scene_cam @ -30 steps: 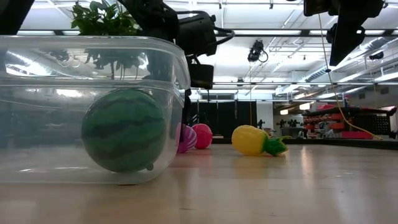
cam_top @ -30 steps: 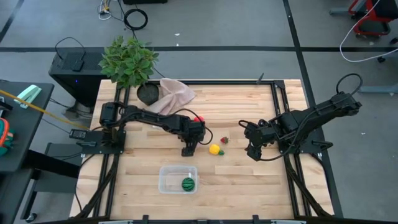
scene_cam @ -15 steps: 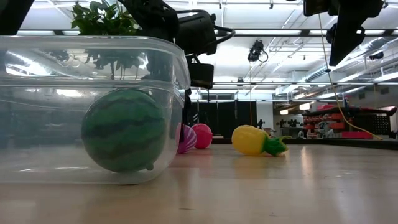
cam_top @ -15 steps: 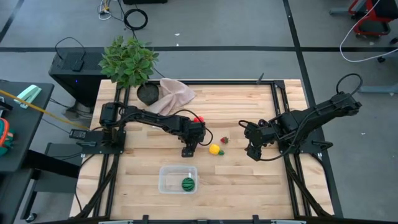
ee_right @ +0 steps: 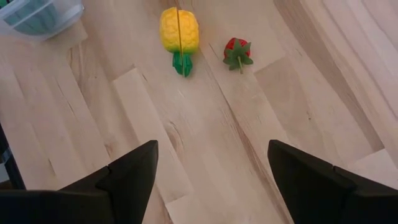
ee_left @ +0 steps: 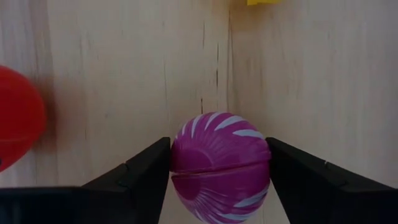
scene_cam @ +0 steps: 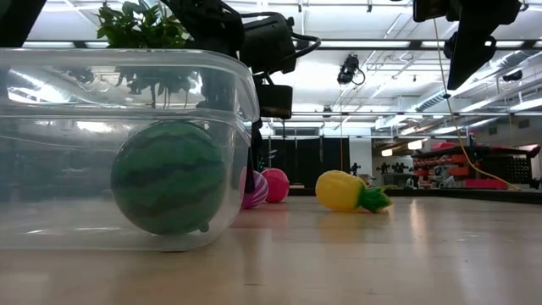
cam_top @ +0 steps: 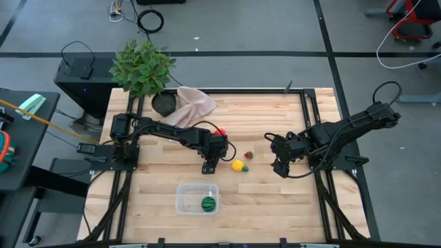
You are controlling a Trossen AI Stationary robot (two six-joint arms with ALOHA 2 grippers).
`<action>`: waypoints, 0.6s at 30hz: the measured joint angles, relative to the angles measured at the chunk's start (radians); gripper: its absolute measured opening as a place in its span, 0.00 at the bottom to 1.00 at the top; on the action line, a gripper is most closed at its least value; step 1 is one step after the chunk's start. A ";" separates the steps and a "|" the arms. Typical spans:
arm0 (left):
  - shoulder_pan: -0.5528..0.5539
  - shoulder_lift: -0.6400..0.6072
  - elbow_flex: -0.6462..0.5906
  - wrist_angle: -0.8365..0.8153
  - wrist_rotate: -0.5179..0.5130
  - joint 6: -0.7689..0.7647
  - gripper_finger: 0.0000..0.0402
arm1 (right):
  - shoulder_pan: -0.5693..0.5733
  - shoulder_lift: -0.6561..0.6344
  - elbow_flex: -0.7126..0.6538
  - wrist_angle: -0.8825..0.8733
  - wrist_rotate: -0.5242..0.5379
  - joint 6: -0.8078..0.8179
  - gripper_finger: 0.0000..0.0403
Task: Pick and placing Produce into tupperware
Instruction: Put the onion into the transparent bin
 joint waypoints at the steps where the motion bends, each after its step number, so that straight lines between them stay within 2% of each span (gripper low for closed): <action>1: 0.000 0.000 0.000 0.000 0.000 0.000 0.65 | 0.000 0.000 0.000 0.000 0.000 0.000 0.76; 7: 0.000 0.000 0.001 0.001 0.000 -0.025 0.61 | 0.000 0.000 0.000 0.000 0.000 0.000 0.73; 13: -0.003 -0.002 0.002 -0.001 0.000 -0.039 0.62 | 0.000 0.000 0.000 0.000 0.000 0.000 0.70; 18: -0.011 -0.007 0.069 -0.080 0.001 -0.056 0.58 | 0.000 0.000 0.000 -0.001 0.000 0.000 0.70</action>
